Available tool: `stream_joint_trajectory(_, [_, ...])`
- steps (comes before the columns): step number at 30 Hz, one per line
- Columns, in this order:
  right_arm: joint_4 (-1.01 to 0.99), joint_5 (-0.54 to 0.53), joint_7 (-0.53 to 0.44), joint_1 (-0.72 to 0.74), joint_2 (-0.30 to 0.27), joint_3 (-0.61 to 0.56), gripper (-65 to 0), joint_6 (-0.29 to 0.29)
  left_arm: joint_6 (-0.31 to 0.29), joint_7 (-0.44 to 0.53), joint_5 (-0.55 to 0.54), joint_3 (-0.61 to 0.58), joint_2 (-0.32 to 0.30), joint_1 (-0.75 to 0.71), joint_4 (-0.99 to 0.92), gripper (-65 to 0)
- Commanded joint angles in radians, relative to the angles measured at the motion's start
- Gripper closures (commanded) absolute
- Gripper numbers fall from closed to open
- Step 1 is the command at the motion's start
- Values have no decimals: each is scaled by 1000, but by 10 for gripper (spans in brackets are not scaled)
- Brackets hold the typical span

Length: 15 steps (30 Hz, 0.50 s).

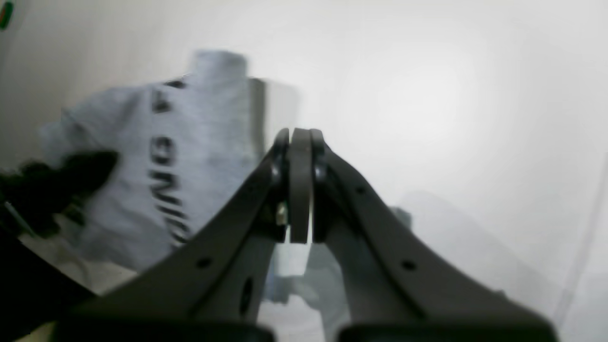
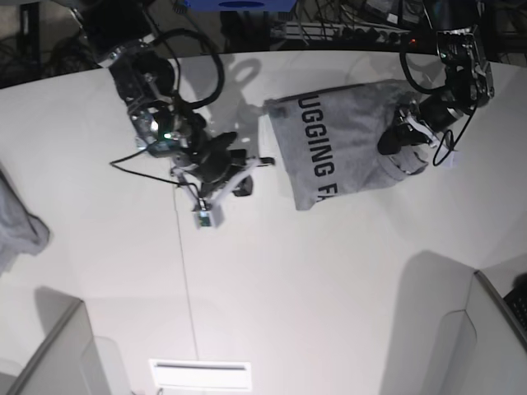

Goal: Fold the T-shirt properly
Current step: 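Open the right gripper and withdraw it from the bundle, then drag the bundle with the left gripper to straighten it on the table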

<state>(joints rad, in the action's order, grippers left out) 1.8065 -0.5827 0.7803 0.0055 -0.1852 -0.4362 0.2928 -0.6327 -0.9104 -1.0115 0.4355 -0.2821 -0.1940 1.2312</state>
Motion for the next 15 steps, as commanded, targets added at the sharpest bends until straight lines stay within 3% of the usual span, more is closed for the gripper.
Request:
stream_joint_trajectory(1, [23,-1,-19,-3,-10,33,0,-27,64,-82,141,0,-12,-14,0,0])
stream_joint_trajectory(7, [26,-1,-19,-129,-17,264,0,-140,64,-83,291,-4,-7,-6,55,0])
stream_joint_trajectory(12, [26,-1,-19,-207,-10,440,0,-255,64,-83,351,-119,-24,-6,124,0])
stream_joint_trajectory(15, [26,-1,-19,-247,-9,520,0,-289,64,-83,395,-189,-26,-5,192,0])
